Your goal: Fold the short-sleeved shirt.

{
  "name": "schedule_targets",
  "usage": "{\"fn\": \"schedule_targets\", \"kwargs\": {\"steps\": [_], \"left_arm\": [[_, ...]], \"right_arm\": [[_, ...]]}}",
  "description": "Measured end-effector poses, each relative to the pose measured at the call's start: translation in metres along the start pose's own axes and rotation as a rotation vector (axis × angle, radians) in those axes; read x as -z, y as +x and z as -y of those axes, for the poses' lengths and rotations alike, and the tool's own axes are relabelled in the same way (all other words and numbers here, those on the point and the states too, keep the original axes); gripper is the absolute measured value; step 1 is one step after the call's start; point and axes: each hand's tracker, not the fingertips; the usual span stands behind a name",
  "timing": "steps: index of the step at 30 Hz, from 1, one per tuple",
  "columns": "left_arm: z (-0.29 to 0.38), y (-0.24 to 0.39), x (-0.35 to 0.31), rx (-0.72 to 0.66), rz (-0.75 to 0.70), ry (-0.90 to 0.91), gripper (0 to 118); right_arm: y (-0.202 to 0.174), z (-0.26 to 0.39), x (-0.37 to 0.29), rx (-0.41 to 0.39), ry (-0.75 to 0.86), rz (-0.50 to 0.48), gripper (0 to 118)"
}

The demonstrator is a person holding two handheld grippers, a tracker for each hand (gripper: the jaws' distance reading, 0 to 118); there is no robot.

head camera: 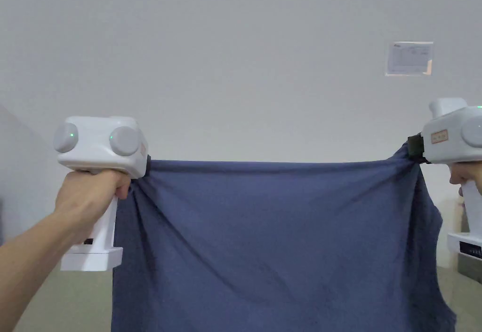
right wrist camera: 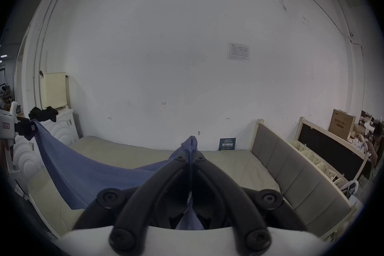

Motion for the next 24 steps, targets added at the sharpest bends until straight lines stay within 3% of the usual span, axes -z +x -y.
{"fn": "schedule_targets", "kwargs": {"steps": [16, 24], "left_arm": [[-0.064, 0.02, 0.125, -0.025, -0.073, 0.055, 3], [-0.066, 0.039, 0.192, -0.009, -0.103, 0.054, 3]], "right_arm": [[-0.017, -0.06, 0.142, 0.027, 0.064, 0.016, 3], [-0.027, -0.054, 0.195, 0.016, 0.069, 0.034, 3]]}}
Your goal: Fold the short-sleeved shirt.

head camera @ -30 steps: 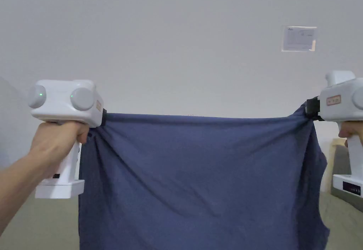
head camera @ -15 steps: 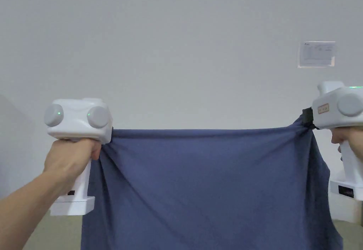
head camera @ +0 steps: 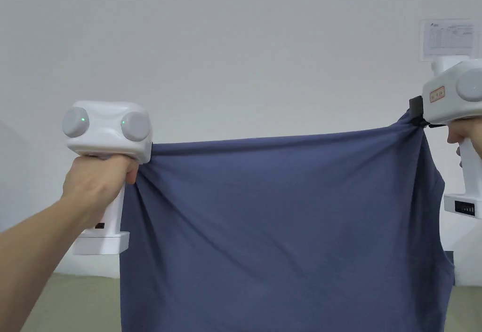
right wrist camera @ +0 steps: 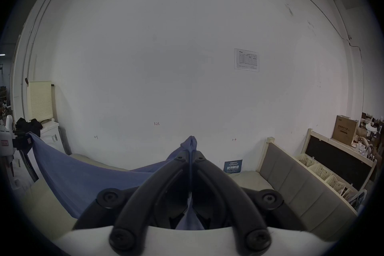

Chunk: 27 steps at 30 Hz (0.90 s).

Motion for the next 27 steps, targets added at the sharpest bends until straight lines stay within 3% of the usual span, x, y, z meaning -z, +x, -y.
{"fn": "schedule_targets", "kwargs": {"steps": [6, 8, 13, 18, 21, 25, 27], "left_arm": [[0.043, 0.012, 0.045, -0.018, 0.013, -0.06, 3], [0.07, 0.014, 0.058, -0.009, 0.026, -0.094, 3], [0.159, 0.013, 0.073, 0.065, 0.037, -0.209, 3], [0.264, -0.006, 0.048, 0.14, 0.075, -0.318, 3], [0.322, -0.027, 0.013, 0.145, 0.099, -0.374, 3], [0.393, -0.057, -0.028, 0.155, 0.127, -0.45, 3], [0.42, -0.07, -0.053, 0.15, 0.143, -0.478, 3]], "right_arm": [[-0.003, 0.052, 0.033, 0.0, -0.044, 0.01, 3], [-0.005, 0.083, 0.042, -0.046, -0.106, 0.013, 3], [-0.007, 0.178, 0.031, -0.063, -0.223, -0.033, 3], [-0.001, 0.287, -0.034, 0.029, -0.345, -0.103, 3], [0.002, 0.351, -0.085, 0.013, -0.462, -0.09, 3], [0.014, 0.426, -0.153, 0.111, -0.568, -0.121, 3], [0.016, 0.451, -0.191, 0.089, -0.607, -0.126, 3]]}}
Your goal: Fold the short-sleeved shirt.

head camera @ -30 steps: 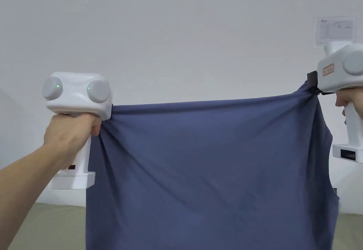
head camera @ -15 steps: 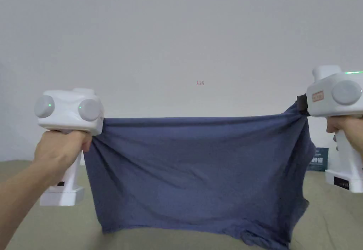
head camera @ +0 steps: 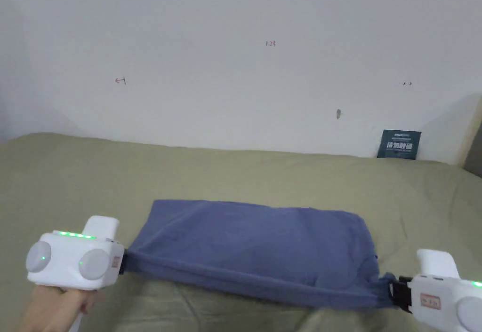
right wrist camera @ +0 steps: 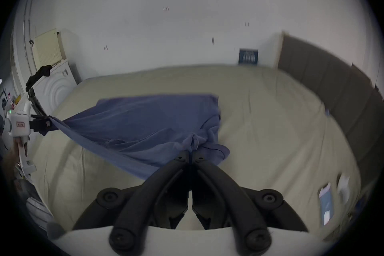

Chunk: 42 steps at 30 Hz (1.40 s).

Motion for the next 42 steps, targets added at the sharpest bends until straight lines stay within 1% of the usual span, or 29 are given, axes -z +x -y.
{"fn": "schedule_targets", "kwargs": {"steps": [2, 5, 6, 8, 10, 12, 14, 17, 19, 20, 21, 22, 23, 24, 25, 26, 27, 30, 32, 33, 34, 35, 36, 37, 38, 39, 40, 41, 42], "left_arm": [[0.041, -0.005, -0.016, 0.003, 0.011, -0.031, 3], [0.088, -0.018, -0.04, -0.037, 0.043, -0.06, 3], [0.104, -0.018, -0.053, -0.045, 0.05, -0.067, 3], [0.129, -0.024, -0.069, -0.05, 0.057, -0.079, 3], [0.15, -0.026, -0.083, -0.039, 0.072, -0.092, 3], [0.165, -0.03, -0.092, -0.038, 0.081, -0.094, 3], [0.176, -0.03, -0.098, -0.04, 0.089, -0.097, 3], [0.182, -0.034, -0.102, -0.06, 0.105, -0.101, 3], [0.185, -0.033, -0.105, -0.065, 0.112, -0.106, 4], [0.186, -0.033, -0.105, -0.069, 0.114, -0.107, 7], [0.186, -0.033, -0.106, -0.067, 0.116, -0.104, 27], [0.187, -0.032, -0.107, -0.064, 0.118, -0.103, 60], [0.187, -0.032, -0.108, -0.061, 0.116, -0.108, 97], [0.189, -0.034, -0.109, -0.061, 0.117, -0.117, 118], [0.192, -0.036, -0.111, -0.062, 0.118, -0.116, 118], [0.195, -0.037, -0.118, -0.062, 0.116, -0.105, 118], [0.195, -0.037, -0.123, -0.066, 0.1, -0.087, 118], [0.198, -0.038, -0.141, -0.097, 0.087, -0.042, 118], [0.2, -0.035, -0.157, -0.123, 0.101, 0.014, 118], [0.201, -0.032, -0.165, -0.132, 0.093, 0.043, 115], [0.201, -0.032, -0.173, -0.14, 0.082, 0.077, 107], [0.202, -0.03, -0.18, -0.135, 0.083, 0.1, 87], [0.203, -0.029, -0.187, -0.134, 0.084, 0.108, 37], [0.207, -0.026, -0.188, -0.16, 0.108, 0.074, 0], [0.208, -0.028, -0.186, -0.165, 0.102, 0.082, 0], [0.209, -0.03, -0.185, -0.168, 0.099, 0.083, 0], [0.209, -0.032, -0.183, -0.169, 0.12, 0.053, 0], [0.206, -0.038, -0.185, -0.124, 0.051, 0.12, 0], [0.209, -0.041, -0.183, -0.134, 0.054, 0.116, 0]], "right_arm": [[-0.001, 0.037, -0.018, -0.012, -0.037, -0.003, 3], [-0.003, 0.084, -0.049, -0.024, -0.05, -0.007, 3], [-0.001, 0.095, -0.058, -0.013, -0.05, -0.006, 3], [0.006, 0.116, -0.077, 0.036, -0.049, -0.02, 3], [0.01, 0.13, -0.093, 0.029, -0.057, -0.031, 3], [0.012, 0.138, -0.104, 0.022, -0.059, -0.029, 3], [0.014, 0.146, -0.111, 0.032, -0.051, -0.038, 3], [0.014, 0.155, -0.114, 0.05, -0.062, -0.043, 3], [0.013, 0.16, -0.11, 0.045, -0.076, -0.043, 3], [0.013, 0.161, -0.108, 0.044, -0.079, -0.043, 6], [0.013, 0.162, -0.107, 0.051, -0.08, -0.037, 26], [0.014, 0.162, -0.107, 0.071, -0.077, -0.03, 59], [0.015, 0.164, -0.105, 0.093, -0.08, -0.021, 100], [0.016, 0.164, -0.105, 0.11, -0.08, -0.018, 117], [0.016, 0.164, -0.103, 0.117, -0.092, -0.014, 113], [0.017, 0.169, -0.111, 0.13, -0.04, 0.004, 112], [0.013, 0.173, -0.116, 0.102, -0.047, -0.024, 113], [0.005, 0.186, -0.129, 0.098, -0.054, -0.005, 113], [0.003, 0.169, -0.131, 0.089, -0.024, 0.002, 113], [0.0, 0.17, -0.136, 0.091, -0.01, 0.001, 112], [-0.003, 0.17, -0.142, 0.093, 0.007, -0.005, 107], [-0.005, 0.168, -0.145, 0.076, 0.032, -0.002, 90], [-0.007, 0.167, -0.15, 0.046, 0.062, 0.008, 48], [-0.01, 0.166, -0.153, 0.017, 0.083, 0.018, 7], [-0.012, 0.166, -0.154, -0.01, 0.094, 0.045, 2], [-0.01, 0.164, -0.155, -0.023, 0.125, 0.066, 2], [-0.006, 0.161, -0.153, -0.024, 0.086, 0.033, 2], [-0.003, 0.159, -0.153, -0.013, 0.064, 0.017, 2], [-0.001, 0.16, -0.153, -0.01, 0.068, 0.019, 2]]}}
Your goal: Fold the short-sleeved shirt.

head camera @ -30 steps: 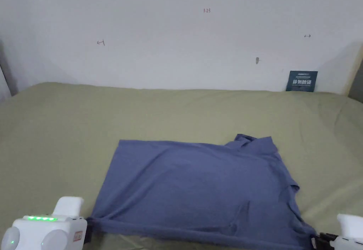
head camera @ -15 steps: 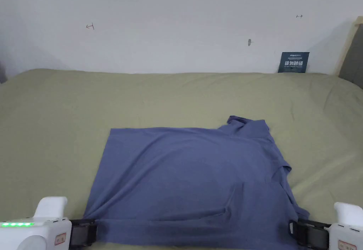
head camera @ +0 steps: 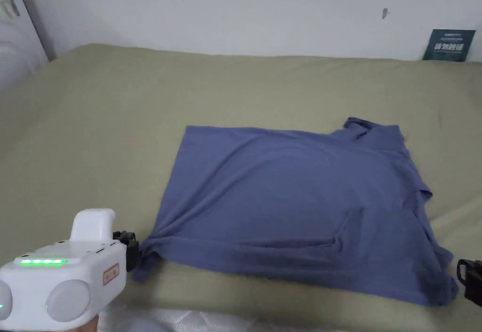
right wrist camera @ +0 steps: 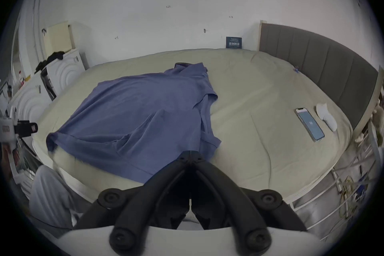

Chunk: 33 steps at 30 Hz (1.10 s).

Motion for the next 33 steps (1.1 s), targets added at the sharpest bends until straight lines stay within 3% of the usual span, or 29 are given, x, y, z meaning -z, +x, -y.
{"fn": "schedule_targets", "kwargs": {"steps": [5, 6, 7, 8, 9, 13, 14, 16, 17, 26, 27, 29, 30, 33], "left_arm": [[0.008, -0.013, 0.018, -0.019, 0.004, -0.126, 4], [0.009, -0.016, 0.024, -0.032, 0.017, -0.139, 35], [0.01, -0.018, 0.031, -0.059, 0.047, -0.185, 77], [0.01, -0.02, 0.039, -0.065, 0.049, -0.217, 109], [0.011, -0.022, 0.049, -0.079, 0.053, -0.24, 118], [0.012, -0.021, 0.081, -0.091, 0.054, -0.298, 115], [0.013, -0.02, 0.089, -0.07, 0.035, -0.309, 102], [0.011, -0.014, 0.094, -0.032, 0.005, -0.341, 24], [0.009, -0.013, 0.091, -0.025, 0.01, -0.326, 2], [0.002, -0.01, 0.075, -0.006, 0.034, -0.304, 2], [0.001, -0.008, 0.073, -0.004, 0.033, -0.299, 2], [-0.003, -0.002, 0.065, 0.006, 0.036, -0.292, 2], [-0.003, 0.001, 0.064, 0.012, 0.034, -0.288, 2], [-0.007, 0.004, 0.06, 0.03, 0.03, -0.285, 2]], "right_arm": [[-0.005, 0.007, 0.001, -0.008, -0.029, 0.008, 2], [-0.005, 0.008, 0.001, 0.002, -0.04, -0.001, 2], [-0.005, 0.008, 0.002, 0.006, -0.053, -0.008, 2], [-0.008, 0.009, 0.004, 0.007, -0.057, -0.001, 2], [-0.002, 0.009, 0.008, 0.017, -0.067, -0.007, 2], [0.001, 0.01, 0.019, 0.03, -0.104, -0.015, 2], [0.002, 0.009, 0.023, 0.031, -0.116, -0.015, 2], [0.001, 0.009, 0.027, 0.032, -0.129, -0.012, 2], [0.004, 0.009, 0.03, 0.035, -0.137, -0.016, 2], [0.014, 0.01, 0.045, 0.035, -0.161, -0.029, 3], [0.016, 0.009, 0.046, 0.04, -0.167, -0.03, 20], [0.02, 0.009, 0.051, 0.06, -0.186, -0.031, 95], [0.02, 0.012, 0.057, 0.069, -0.226, -0.048, 118], [0.019, 0.013, 0.061, 0.053, -0.209, -0.034, 114]]}}
